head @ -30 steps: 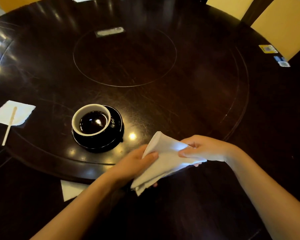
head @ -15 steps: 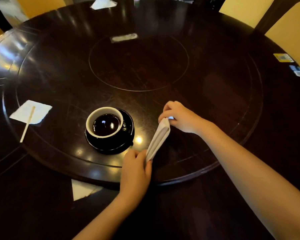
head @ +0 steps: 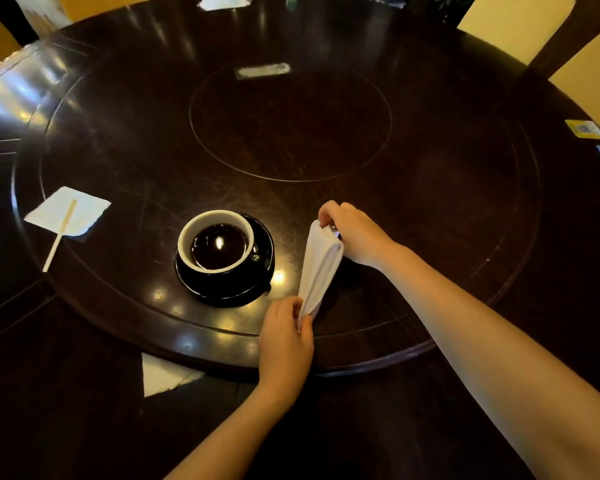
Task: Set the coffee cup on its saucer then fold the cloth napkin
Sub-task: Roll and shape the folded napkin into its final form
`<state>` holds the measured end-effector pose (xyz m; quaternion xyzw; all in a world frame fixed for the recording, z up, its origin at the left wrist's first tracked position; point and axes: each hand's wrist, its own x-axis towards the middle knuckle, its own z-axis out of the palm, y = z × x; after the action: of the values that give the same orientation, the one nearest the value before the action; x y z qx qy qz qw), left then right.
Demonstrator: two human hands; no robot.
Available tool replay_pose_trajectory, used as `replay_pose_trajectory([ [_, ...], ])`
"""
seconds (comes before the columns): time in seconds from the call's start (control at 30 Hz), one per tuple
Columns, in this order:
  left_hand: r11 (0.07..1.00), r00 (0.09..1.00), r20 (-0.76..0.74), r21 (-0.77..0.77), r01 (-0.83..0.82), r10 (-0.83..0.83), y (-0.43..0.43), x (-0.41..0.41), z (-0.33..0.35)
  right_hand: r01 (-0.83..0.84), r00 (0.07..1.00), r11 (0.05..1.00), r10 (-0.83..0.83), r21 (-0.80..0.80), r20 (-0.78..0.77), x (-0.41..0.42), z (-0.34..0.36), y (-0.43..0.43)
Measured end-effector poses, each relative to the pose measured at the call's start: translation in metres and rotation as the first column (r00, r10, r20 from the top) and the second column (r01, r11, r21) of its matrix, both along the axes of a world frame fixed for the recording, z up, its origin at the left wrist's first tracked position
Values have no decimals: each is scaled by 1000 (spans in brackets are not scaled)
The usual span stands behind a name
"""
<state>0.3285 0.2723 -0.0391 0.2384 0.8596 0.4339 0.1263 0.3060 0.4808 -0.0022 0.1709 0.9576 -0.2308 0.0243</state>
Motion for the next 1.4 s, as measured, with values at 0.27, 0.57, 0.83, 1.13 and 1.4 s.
replay_pose_trajectory([
  [0.27, 999, 998, 56, -4, -39, 39, 0, -3, 0, -321, 930, 903, 244, 284, 277, -10, 11, 0],
  [0.57, 1000, 1000, -18, -8, 11, -11, -2, 0, -7, -372, 883, 879, 237, 299, 404, 21, 3, 47],
  [0.83, 994, 994, -87, -92, 55, -63, -9, 2, -10, 309, 940, 908, -246, -284, 236, -23, 18, 37],
  [1.13, 996, 992, -116, -85, 39, -48, -3, 7, -8, 251, 930, 945, -175, -209, 324, -85, 0, 0],
  [1.4, 996, 993, -109, -82, 25, -34, -3, 11, -11, 214, 964, 924, -146, -318, 224, -83, 4, -5],
])
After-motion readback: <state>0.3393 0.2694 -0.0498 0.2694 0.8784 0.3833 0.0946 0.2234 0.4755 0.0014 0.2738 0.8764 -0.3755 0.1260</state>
